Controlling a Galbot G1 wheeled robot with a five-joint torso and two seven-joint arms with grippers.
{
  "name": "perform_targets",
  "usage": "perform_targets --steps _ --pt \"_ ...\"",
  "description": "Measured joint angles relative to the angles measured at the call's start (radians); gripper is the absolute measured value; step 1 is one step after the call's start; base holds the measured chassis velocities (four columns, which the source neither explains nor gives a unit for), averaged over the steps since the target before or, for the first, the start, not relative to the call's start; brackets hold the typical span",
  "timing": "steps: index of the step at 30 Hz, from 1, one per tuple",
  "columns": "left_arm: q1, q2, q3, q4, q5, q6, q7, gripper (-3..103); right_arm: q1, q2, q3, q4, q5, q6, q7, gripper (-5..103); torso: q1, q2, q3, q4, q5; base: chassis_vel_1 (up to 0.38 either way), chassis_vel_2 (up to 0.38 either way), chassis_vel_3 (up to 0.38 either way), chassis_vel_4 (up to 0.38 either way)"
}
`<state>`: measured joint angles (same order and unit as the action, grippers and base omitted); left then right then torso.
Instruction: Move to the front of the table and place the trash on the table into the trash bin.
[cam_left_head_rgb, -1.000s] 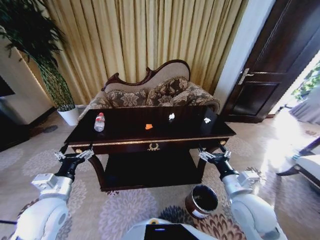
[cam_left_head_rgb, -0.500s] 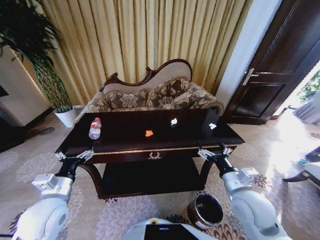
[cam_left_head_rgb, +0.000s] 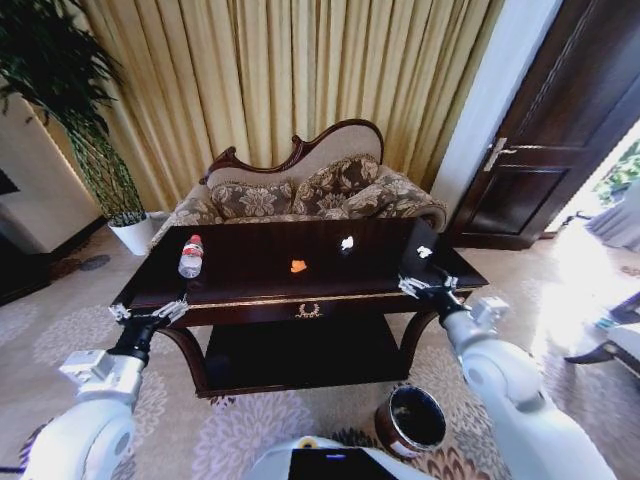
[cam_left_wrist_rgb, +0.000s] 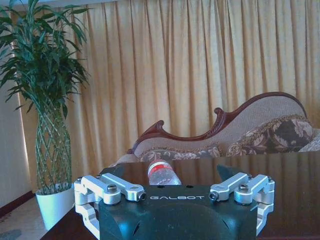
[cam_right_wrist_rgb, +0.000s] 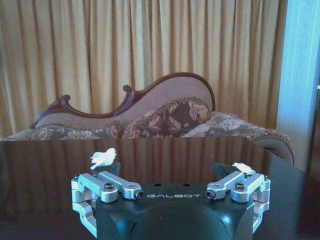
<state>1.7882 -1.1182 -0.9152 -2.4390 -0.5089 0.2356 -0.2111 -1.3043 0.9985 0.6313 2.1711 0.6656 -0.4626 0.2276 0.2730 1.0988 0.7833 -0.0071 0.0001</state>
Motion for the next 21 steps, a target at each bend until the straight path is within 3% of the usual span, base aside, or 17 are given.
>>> perform_targets --steps 9,21 --pt "0.011 -0.008 -0.008 0.004 0.006 -0.003 -0.004 100 0.228 -0.058 -0.087 -0.159 0.037 -0.03 0.041 100 0.0 0.0 0.0 0.0003 -0.0001 0.0 0.0 0.0 0.0" --pt "0.017 -0.005 -0.008 0.008 0.004 -0.005 -0.005 100 0.415 -0.086 -0.185 -0.365 0.046 -0.061 0.071 100 0.0 0.0 0.0 0.0003 -0.0001 0.0 0.0 0.0 0.0"
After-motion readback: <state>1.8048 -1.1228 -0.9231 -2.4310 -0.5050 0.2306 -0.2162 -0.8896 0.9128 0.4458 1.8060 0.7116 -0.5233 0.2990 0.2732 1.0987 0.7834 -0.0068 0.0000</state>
